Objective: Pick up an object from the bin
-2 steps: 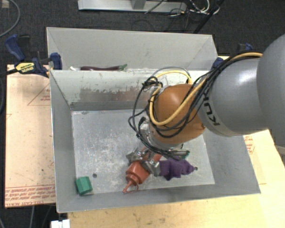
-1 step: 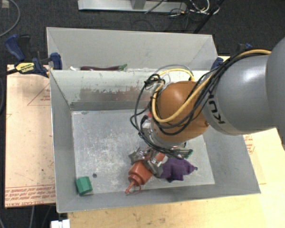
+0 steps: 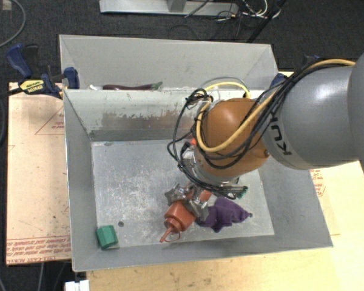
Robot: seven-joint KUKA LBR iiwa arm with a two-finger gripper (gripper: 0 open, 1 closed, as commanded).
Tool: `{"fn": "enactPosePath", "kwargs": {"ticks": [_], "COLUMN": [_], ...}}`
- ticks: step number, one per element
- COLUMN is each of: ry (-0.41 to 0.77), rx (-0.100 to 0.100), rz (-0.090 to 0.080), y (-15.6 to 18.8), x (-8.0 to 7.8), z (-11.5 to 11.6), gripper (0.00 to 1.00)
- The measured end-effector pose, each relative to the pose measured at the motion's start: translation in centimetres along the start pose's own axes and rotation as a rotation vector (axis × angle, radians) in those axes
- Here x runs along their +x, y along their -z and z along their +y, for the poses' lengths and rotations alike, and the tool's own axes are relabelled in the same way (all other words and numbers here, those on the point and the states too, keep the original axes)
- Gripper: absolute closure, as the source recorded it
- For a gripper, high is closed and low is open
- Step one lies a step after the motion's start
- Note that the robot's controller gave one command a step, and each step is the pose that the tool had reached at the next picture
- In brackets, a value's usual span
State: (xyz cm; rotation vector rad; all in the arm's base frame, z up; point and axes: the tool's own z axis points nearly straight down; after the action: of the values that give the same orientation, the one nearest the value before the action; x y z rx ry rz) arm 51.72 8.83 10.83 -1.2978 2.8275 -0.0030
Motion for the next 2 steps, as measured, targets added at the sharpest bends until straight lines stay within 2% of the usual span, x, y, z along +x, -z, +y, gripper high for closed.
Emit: {"fn": "enactPosePath", "kwargs": {"ticks": [2], "ry": [0.000], "rx": [-0.007], "rz": [0.007], "y": [2.3], "x": [0.1], "z": [0.2], "gripper": [1.00]}}
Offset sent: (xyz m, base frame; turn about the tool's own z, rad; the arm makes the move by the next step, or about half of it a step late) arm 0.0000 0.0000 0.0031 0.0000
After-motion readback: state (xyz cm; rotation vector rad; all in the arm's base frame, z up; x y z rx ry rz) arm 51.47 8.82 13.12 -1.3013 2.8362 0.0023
